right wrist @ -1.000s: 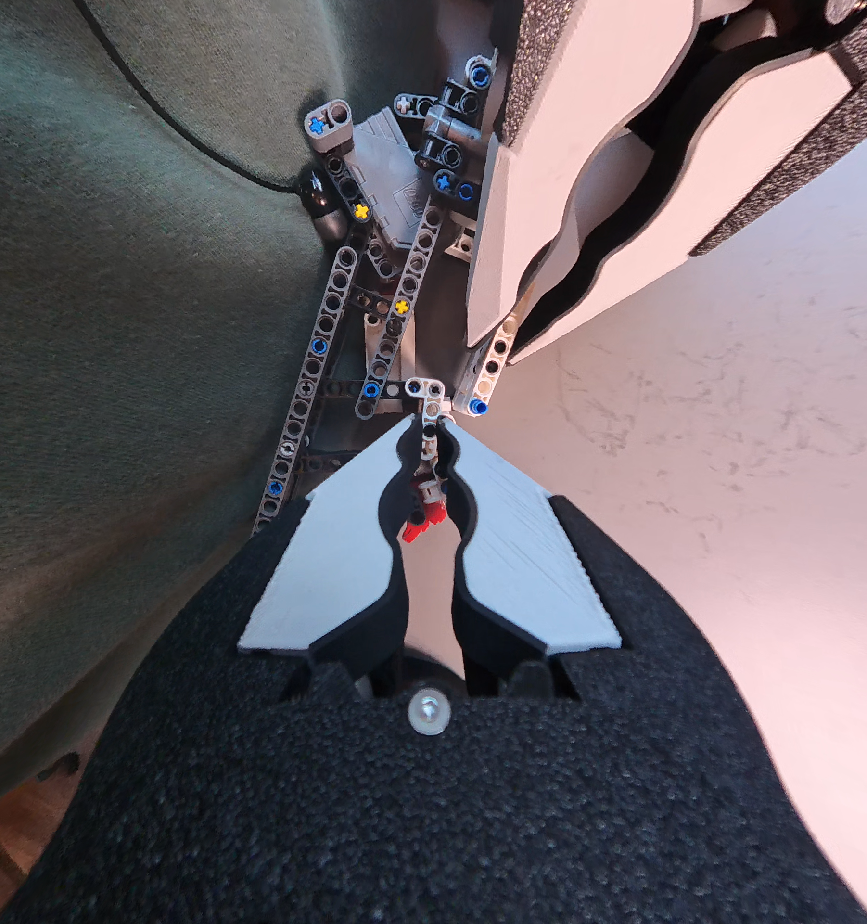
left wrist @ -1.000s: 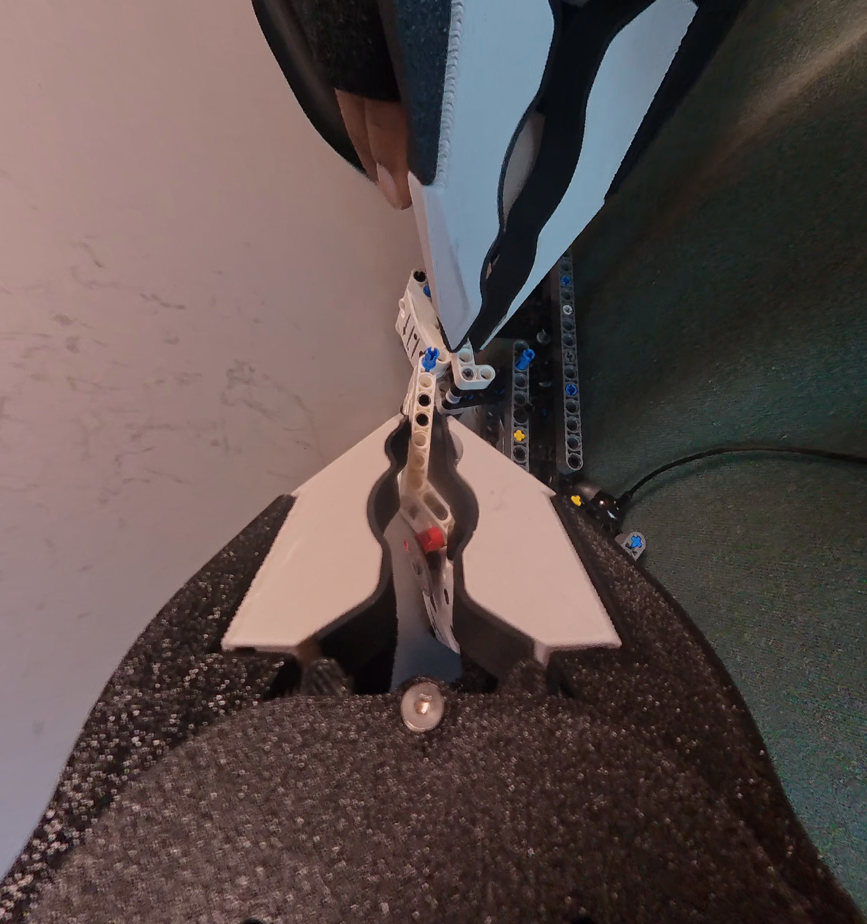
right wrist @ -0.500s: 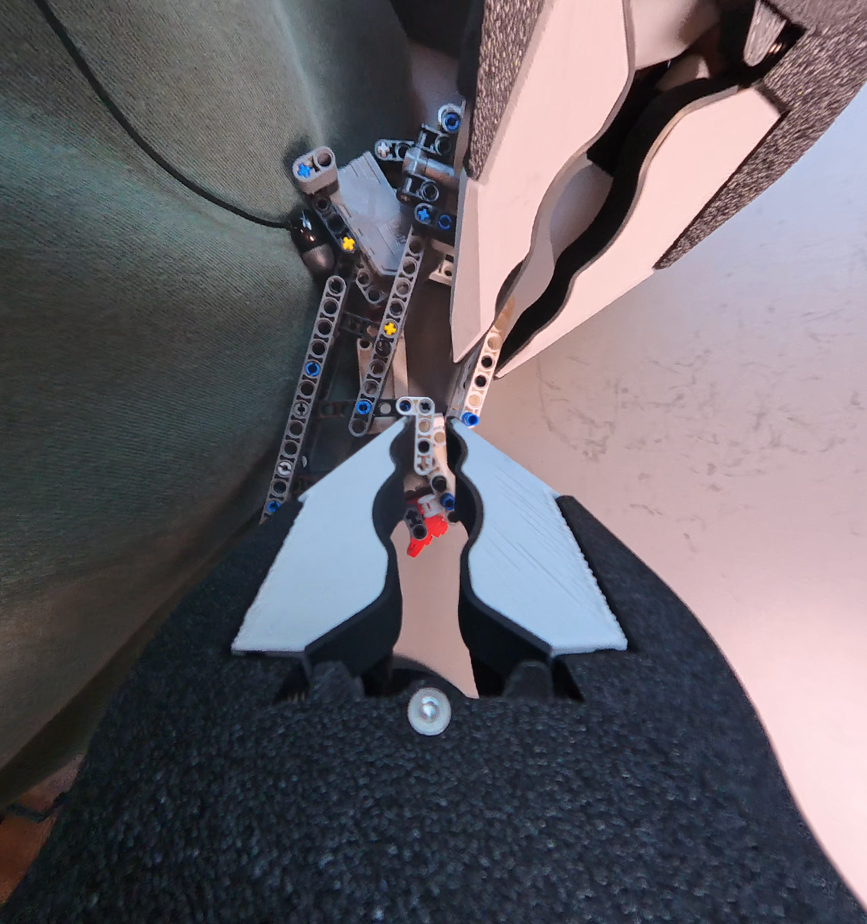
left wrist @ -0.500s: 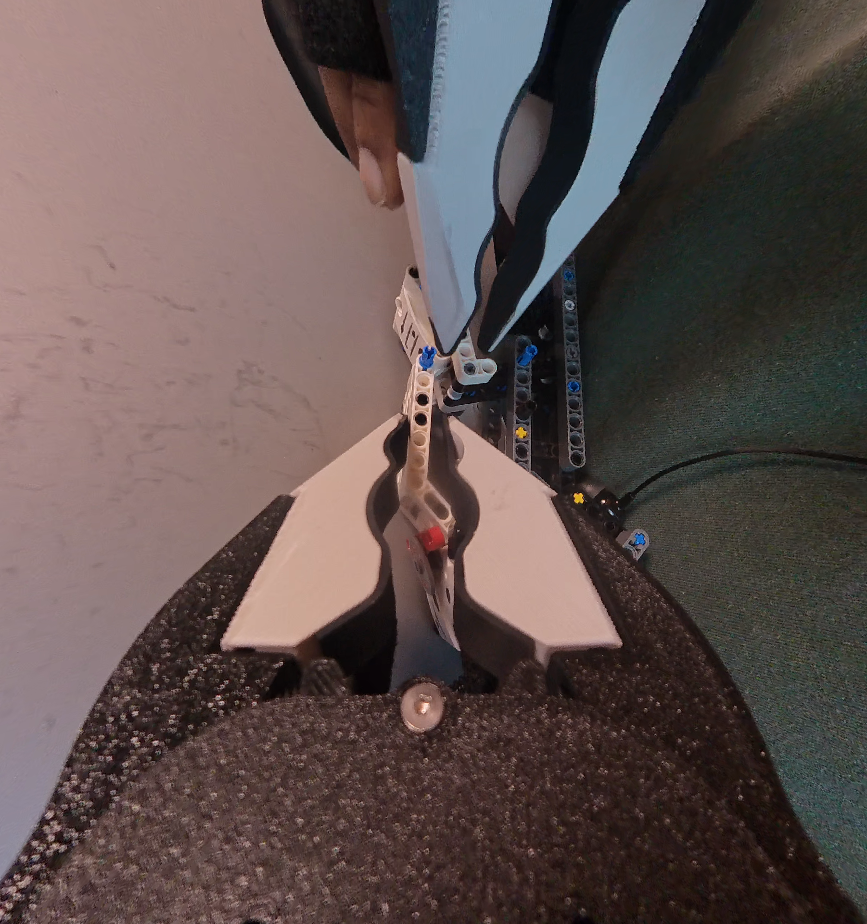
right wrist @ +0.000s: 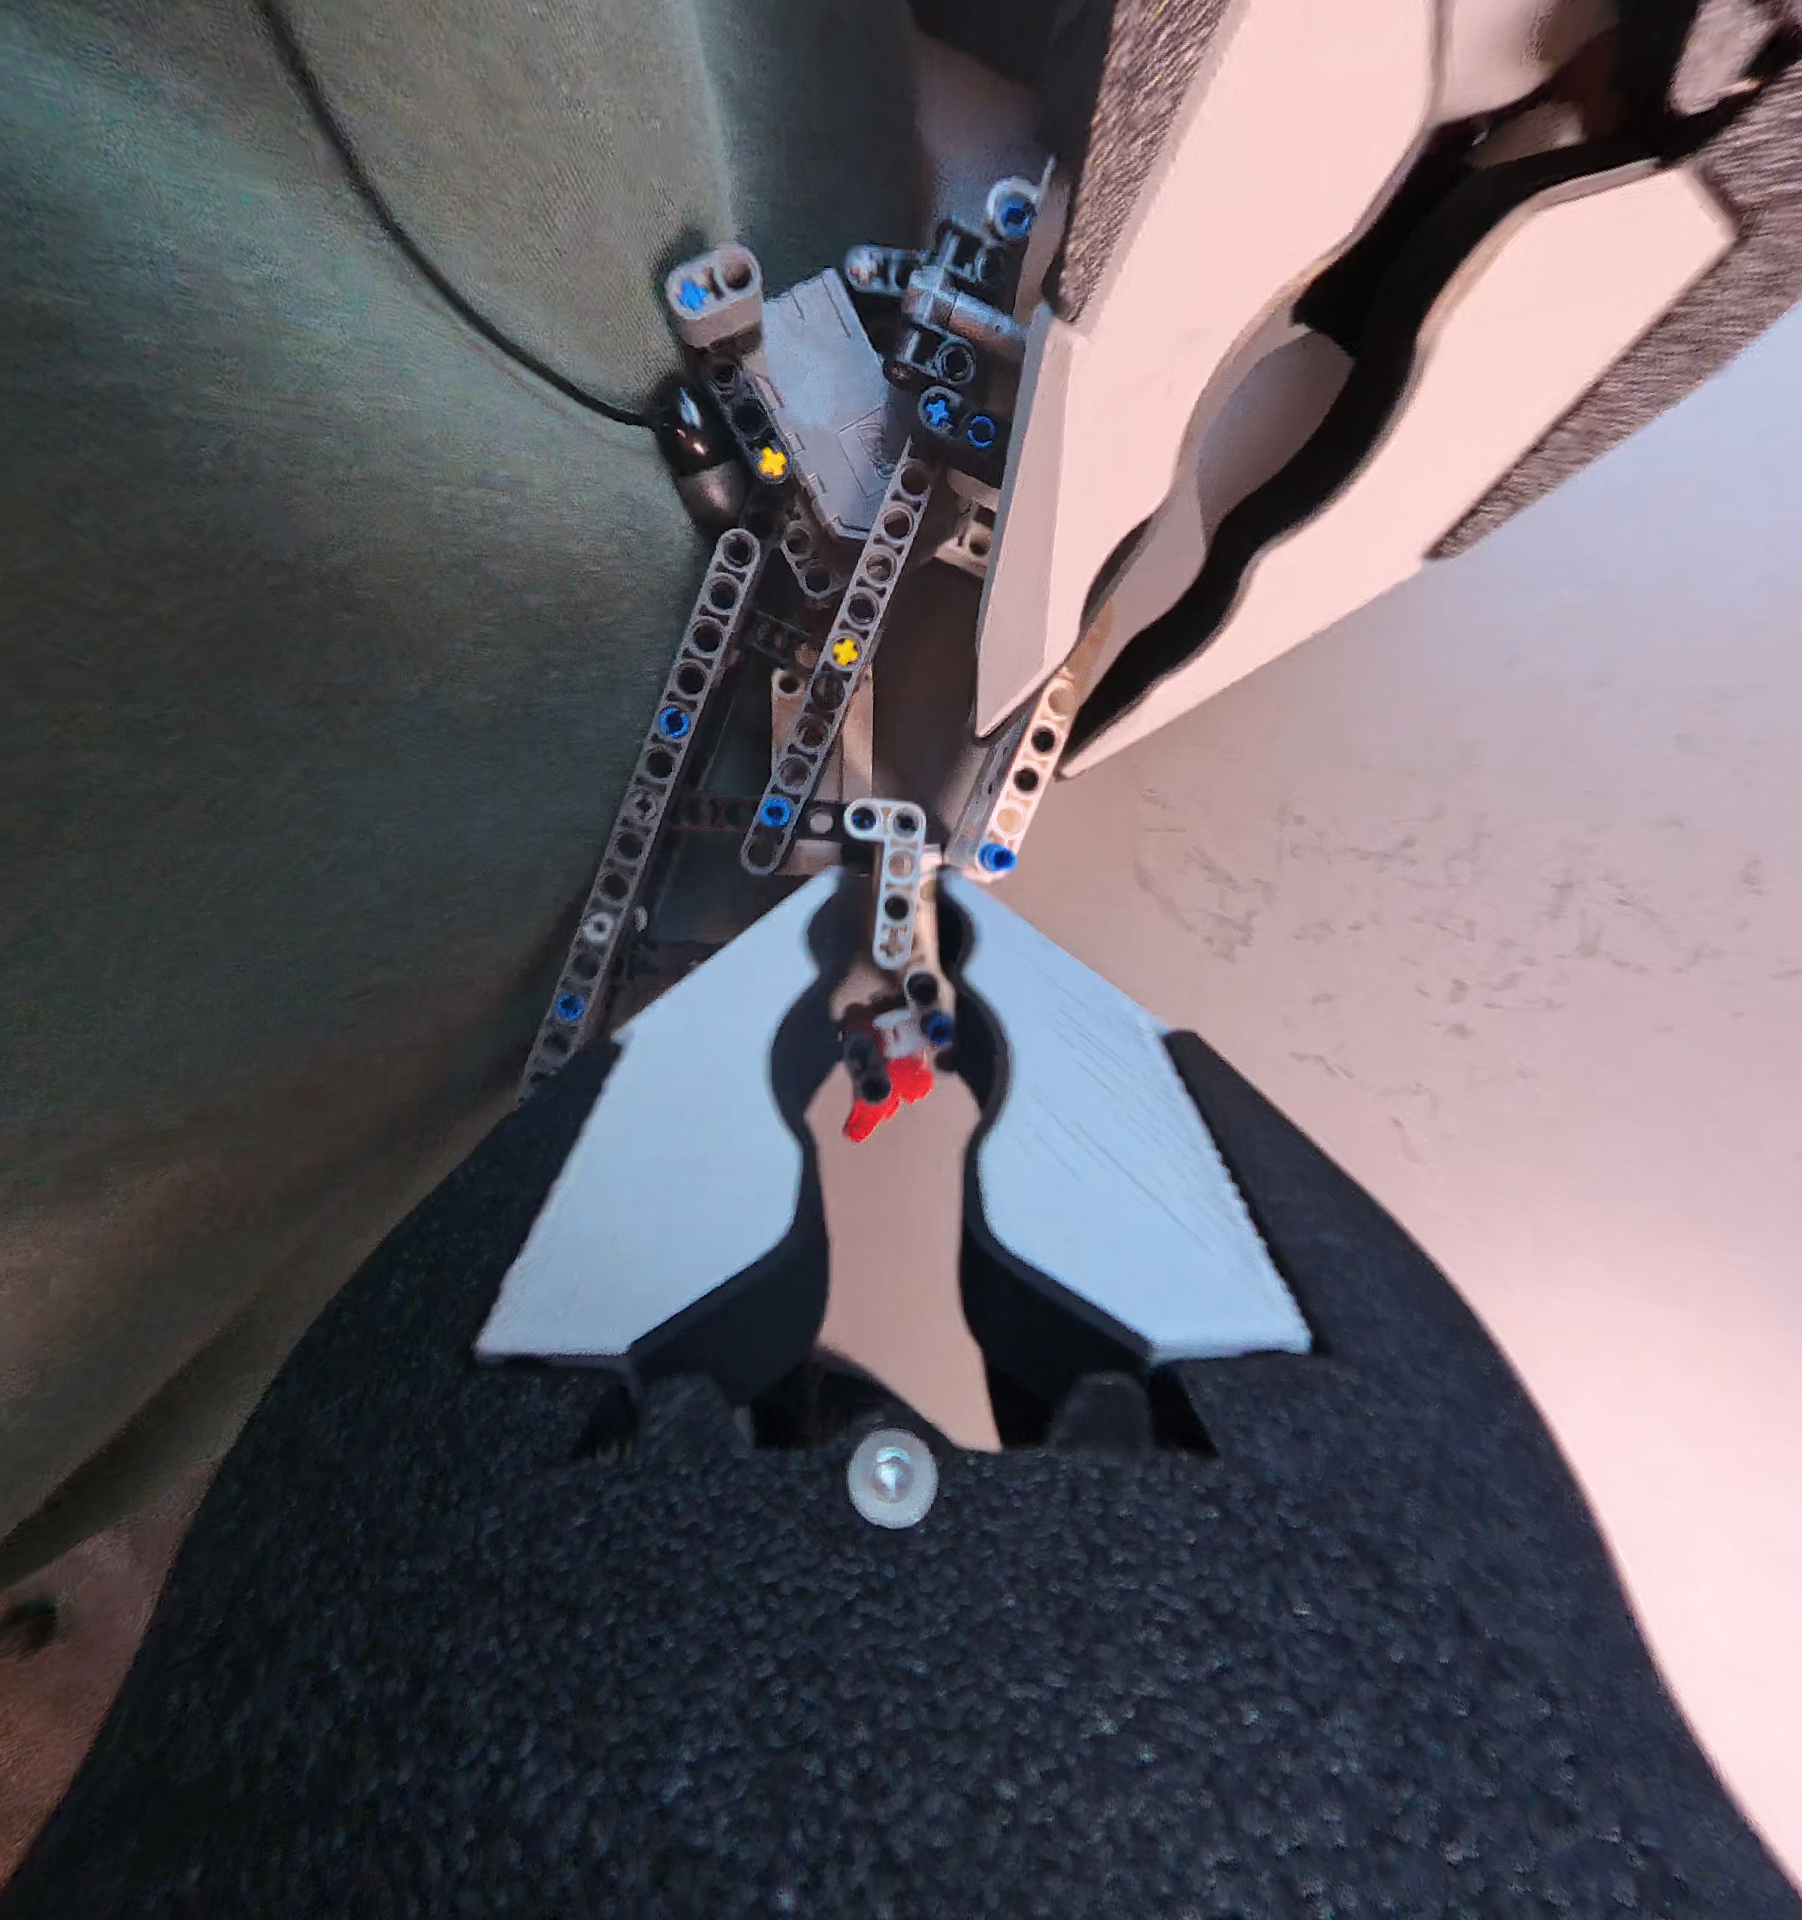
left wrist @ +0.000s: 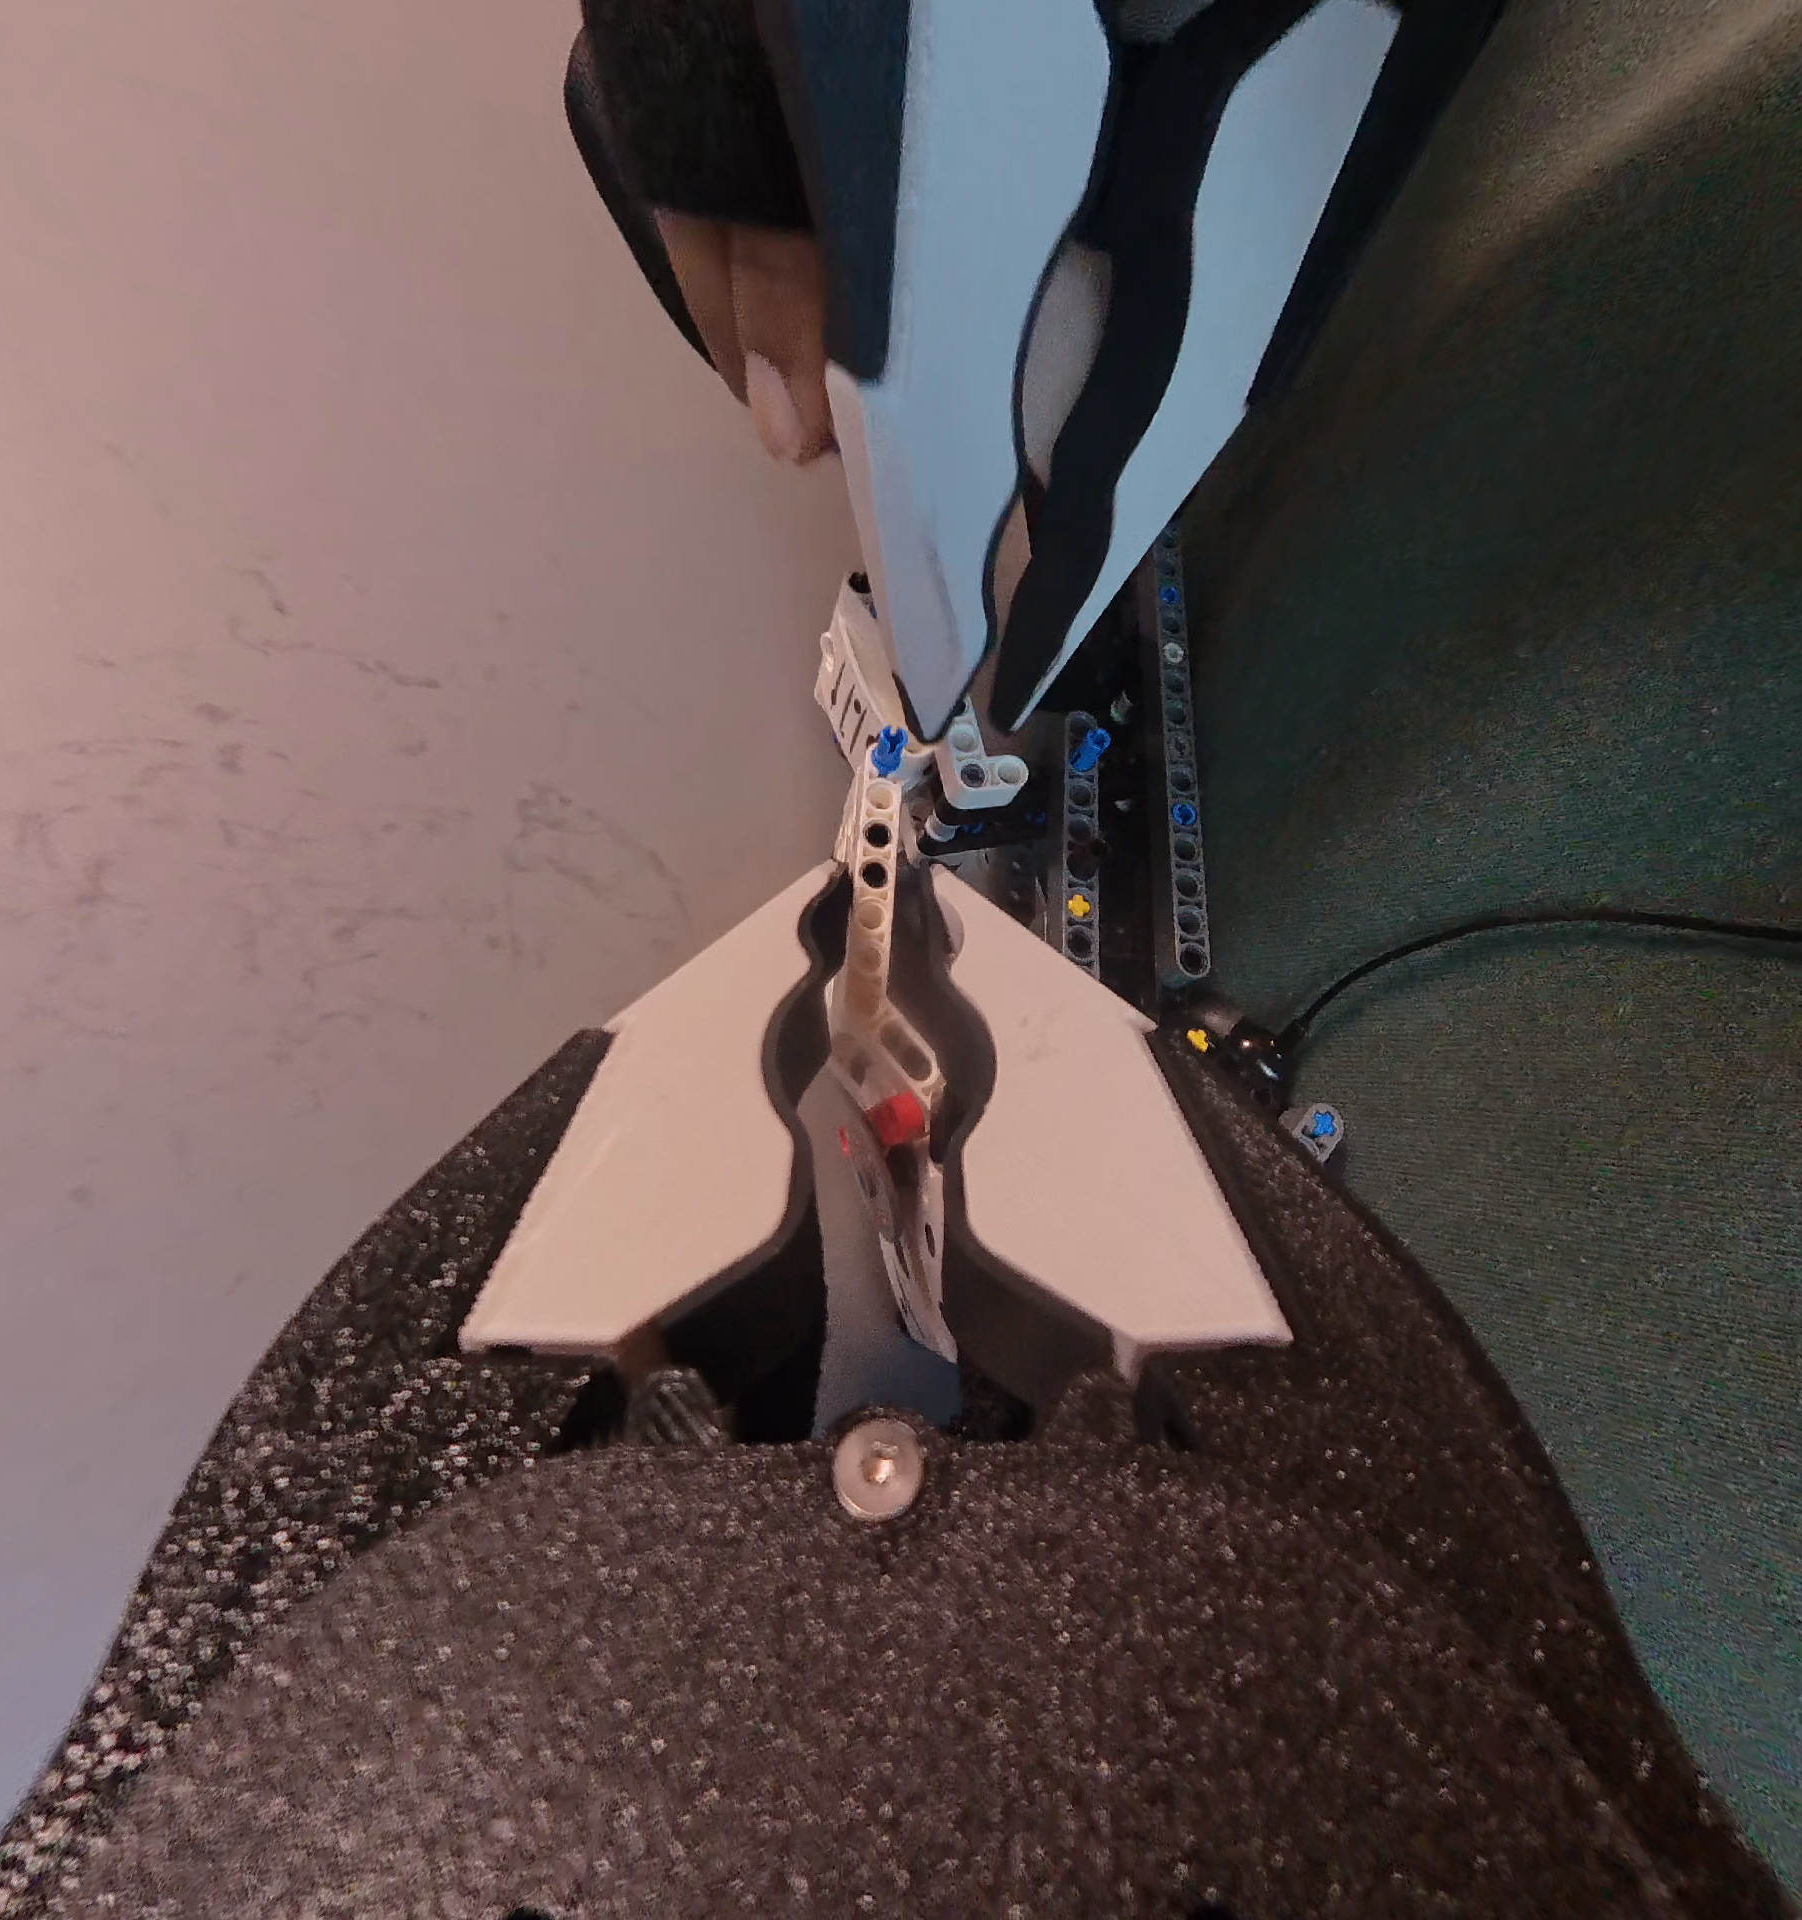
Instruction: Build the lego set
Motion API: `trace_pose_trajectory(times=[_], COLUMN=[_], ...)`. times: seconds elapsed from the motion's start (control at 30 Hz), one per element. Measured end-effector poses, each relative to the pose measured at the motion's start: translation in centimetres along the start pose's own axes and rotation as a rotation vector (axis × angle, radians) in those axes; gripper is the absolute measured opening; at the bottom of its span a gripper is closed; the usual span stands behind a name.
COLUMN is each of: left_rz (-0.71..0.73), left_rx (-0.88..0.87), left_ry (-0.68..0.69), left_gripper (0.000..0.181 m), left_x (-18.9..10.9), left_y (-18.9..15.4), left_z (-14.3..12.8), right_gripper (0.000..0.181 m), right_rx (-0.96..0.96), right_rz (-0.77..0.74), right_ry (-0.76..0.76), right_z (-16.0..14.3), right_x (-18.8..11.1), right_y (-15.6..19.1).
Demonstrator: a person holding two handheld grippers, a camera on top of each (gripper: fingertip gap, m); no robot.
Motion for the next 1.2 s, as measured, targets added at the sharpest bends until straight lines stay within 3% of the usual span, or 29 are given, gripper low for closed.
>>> trace_pose_trajectory(times=[0.03,0.13,0.27,0.4,0.77,0.87,0.9,0.97,1.2], left_rz=[0.006,0.013,0.015,0.032,0.029,0.014,-0.029,-0.075,-0.011], left_rx=[0.012,0.031,0.053,0.072,0.111,0.107,0.113,0.118,0.103], left_ry=[0.000,-0.013,-0.021,-0.011,-0.041,-0.050,-0.064,-0.095,-0.094], left_gripper=[0.013,0.013,0.012,0.012,0.011,0.011,0.000,0.000,0.011], left_x=[-0.1,-0.1,0.0,0.2,0.4,0.3,0.3,0.3,-1.4], left_y=[0.0,-0.1,-0.1,-0.2,-0.8,-0.9,-1.4,-2.2,-1.0], left_z=[0.0,0.1,0.3,0.3,0.8,0.9,1.0,1.5,1.7], right_gripper=[0.025,0.024,0.028,0.023,0.014,0.014,0.014,0.015,0.029], right_rx=[0.026,0.090,0.159,0.105,-0.154,-0.164,-0.152,-0.125,-0.066], right_rz=[0.002,-0.058,-0.070,-0.062,0.002,0.010,-0.005,-0.016,-0.042], right_ry=[-0.037,-0.039,0.003,-0.041,0.027,0.016,0.004,-0.021,-0.049], right_z=[0.1,-2.0,-4.3,-4.3,-3.7,-3.6,-3.5,-3.4,-3.9], right_x=[-1.1,-3.3,-0.3,-0.3,-0.1,0.0,0.0,0.0,-0.3], right_y=[0.0,-0.6,0.5,0.3,-1.4,-1.5,-1.7,-1.7,-1.5])
Point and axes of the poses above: each gripper's, where its closed fingertips meet, x out along the fingers, z out of its top, y = z × x across the jaws, the point moved 2 cm from there along -x, back along the fingers, and after that the axes turned 4 degrees about -x, right-handed, at the moved point
